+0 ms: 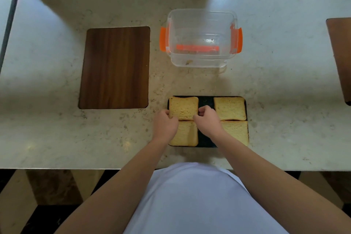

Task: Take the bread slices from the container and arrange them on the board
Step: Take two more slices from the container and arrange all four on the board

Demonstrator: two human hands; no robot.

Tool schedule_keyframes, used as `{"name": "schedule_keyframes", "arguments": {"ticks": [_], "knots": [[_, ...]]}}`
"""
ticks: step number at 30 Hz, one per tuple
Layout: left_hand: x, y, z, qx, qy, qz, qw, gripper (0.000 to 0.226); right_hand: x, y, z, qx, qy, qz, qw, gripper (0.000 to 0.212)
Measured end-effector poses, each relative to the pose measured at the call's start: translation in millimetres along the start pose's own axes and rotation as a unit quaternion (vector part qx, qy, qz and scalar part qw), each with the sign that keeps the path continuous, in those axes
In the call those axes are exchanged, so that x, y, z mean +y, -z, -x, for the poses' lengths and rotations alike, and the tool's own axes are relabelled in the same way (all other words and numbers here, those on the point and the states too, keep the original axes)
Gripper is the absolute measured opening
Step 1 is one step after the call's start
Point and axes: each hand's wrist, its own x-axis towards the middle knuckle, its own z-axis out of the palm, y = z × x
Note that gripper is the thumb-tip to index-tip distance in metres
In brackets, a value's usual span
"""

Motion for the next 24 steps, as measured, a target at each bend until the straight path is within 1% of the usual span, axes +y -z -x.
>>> {"name": "schedule_keyframes", "arguments": {"ticks": [1, 2, 3, 6, 7, 9, 10, 13, 16, 17, 20, 21, 24], "knots": [[0, -1, -1, -0.006, 0.006, -0.004, 1.0, 0.036, 0, 0, -1, -0.001, 0.001, 0.001, 1.0, 0.048], [1, 0, -2, -0.01, 0.015, -0.002, 1.0, 0.043, 0, 1, -2, -0.003, 0.001, 0.0, 1.0, 0.048], [2, 0, -2, -0.011, 0.023, 0.007, 1.0, 0.044, 0, 1, -2, -0.004, 0.001, -0.002, 1.0, 0.048], [4, 0, -5, -0.012, 0.032, 0.017, 0.999, 0.024, 0, 2, -3, -0.009, -0.005, -0.002, 1.0, 0.047], [5, 0, -6, -0.013, 0.031, 0.011, 0.999, 0.027, 0, 2, -3, -0.012, -0.009, -0.001, 1.0, 0.047], [7, -1, -6, -0.017, 0.027, -0.009, 0.999, 0.042, -1, 4, -3, -0.016, -0.016, 0.001, 1.0, 0.048], [9, -1, -6, -0.021, 0.023, -0.022, 0.999, 0.045, -1, 5, -3, -0.016, -0.018, 0.0, 1.0, 0.047], [14, -2, -5, -0.029, 0.013, -0.046, 0.998, 0.046, -1, 8, -5, -0.014, -0.026, 0.002, 1.0, 0.045], [19, -1, -7, -0.04, 0.024, -0.066, 0.997, 0.04, -3, 11, -6, -0.032, -0.039, 0.014, 0.999, 0.039], [21, 1, -8, -0.05, 0.024, -0.075, 0.996, 0.041, -5, 12, -6, -0.039, -0.04, 0.022, 0.998, 0.038], [26, 6, -12, -0.077, 0.013, -0.109, 0.991, 0.058, -10, 16, -10, -0.054, -0.032, 0.051, 0.997, 0.043], [27, 7, -14, -0.083, 0.009, -0.115, 0.99, 0.057, -12, 17, -11, -0.058, -0.026, 0.059, 0.996, 0.045], [29, 11, -17, -0.088, 0.007, -0.123, 0.989, 0.035, -15, 18, -14, -0.066, -0.014, 0.078, 0.995, 0.047]]}}
